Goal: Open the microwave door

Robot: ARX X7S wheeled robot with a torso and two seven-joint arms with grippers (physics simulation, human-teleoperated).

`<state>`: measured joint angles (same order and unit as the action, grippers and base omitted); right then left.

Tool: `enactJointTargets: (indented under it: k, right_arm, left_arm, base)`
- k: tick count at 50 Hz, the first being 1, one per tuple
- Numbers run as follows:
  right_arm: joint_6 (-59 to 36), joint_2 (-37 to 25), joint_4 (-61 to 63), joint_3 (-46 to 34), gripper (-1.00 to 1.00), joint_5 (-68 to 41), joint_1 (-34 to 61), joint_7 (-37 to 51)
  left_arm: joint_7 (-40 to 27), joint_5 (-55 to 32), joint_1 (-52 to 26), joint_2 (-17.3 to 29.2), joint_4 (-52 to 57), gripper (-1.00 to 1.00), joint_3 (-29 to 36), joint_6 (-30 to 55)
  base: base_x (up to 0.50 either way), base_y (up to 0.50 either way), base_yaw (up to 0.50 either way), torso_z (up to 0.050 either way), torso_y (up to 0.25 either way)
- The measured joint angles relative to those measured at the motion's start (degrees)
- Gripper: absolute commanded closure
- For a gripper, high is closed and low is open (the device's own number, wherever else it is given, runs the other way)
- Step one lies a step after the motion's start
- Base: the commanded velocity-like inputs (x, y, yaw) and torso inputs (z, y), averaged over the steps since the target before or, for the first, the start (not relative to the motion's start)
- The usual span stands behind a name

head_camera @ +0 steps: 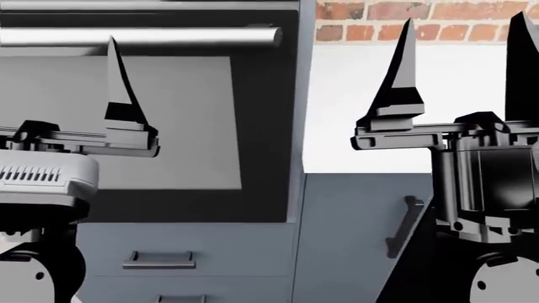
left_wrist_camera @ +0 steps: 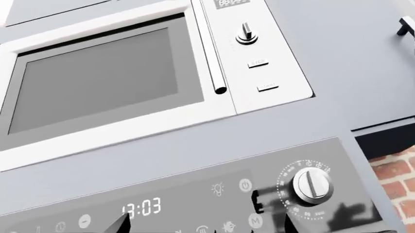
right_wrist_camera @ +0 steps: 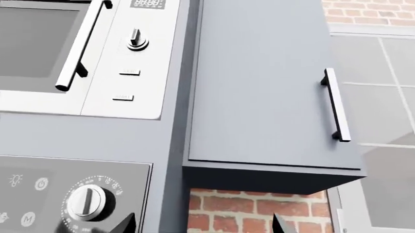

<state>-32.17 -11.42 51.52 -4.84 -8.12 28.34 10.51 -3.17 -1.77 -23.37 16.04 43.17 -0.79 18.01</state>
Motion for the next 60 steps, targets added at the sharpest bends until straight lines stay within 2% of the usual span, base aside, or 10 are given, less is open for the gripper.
enactJointTargets:
  k: [10,16,29,42,50,60]
  right_arm:
    - [-0.2,-0.4,0.5,-0.2,-1.0,-0.3,-0.1,0.5]
    - [0.3,-0.6,0.7,0.0,-1.0,-0.6,-0.7,0.7]
    - [-0.8,-0.6,2.0,0.2,-1.0,-1.7,-0.7,1.6]
    - [-0.6,-1.0,2.3,0.2,-1.0,-2.6,-0.7,2.0]
    - [-0.9,-1.3,2.7,0.3,-1.0,-3.1,-0.7,2.4]
    - [-2.4,-1.6,3.8,0.3,-1.0,-3.9,0.1,3.1]
  left_arm:
    - [-0.3,-0.5,-0.2,0.2,0.4,-1.0,-0.3,0.6]
    - [-0.3,-1.3,-3.4,0.6,1.5,-1.0,-0.2,4.6]
    - [1.2,-4.4,-20.4,1.4,1.1,-1.0,1.1,18.8]
    - [4.0,-8.4,-40.1,0.5,-8.5,-1.0,2.7,30.9]
    - [5.3,-9.2,-49.9,-0.4,-17.5,-1.0,4.2,33.2]
    - [6.6,-8.5,-59.4,-1.7,-29.7,-1.0,7.3,31.4]
  base:
    - [0.13,0.0,0.0,0.0,0.0]
    - [0.0,0.0,0.0,0.0,0.0]
    - [0.0,0.0,0.0,0.0,0.0]
    - [0.0,0.0,0.0,0.0,0.0]
    - [0.0,0.0,0.0,0.0,0.0]
    - [0.0,0.0,0.0,0.0,0.0]
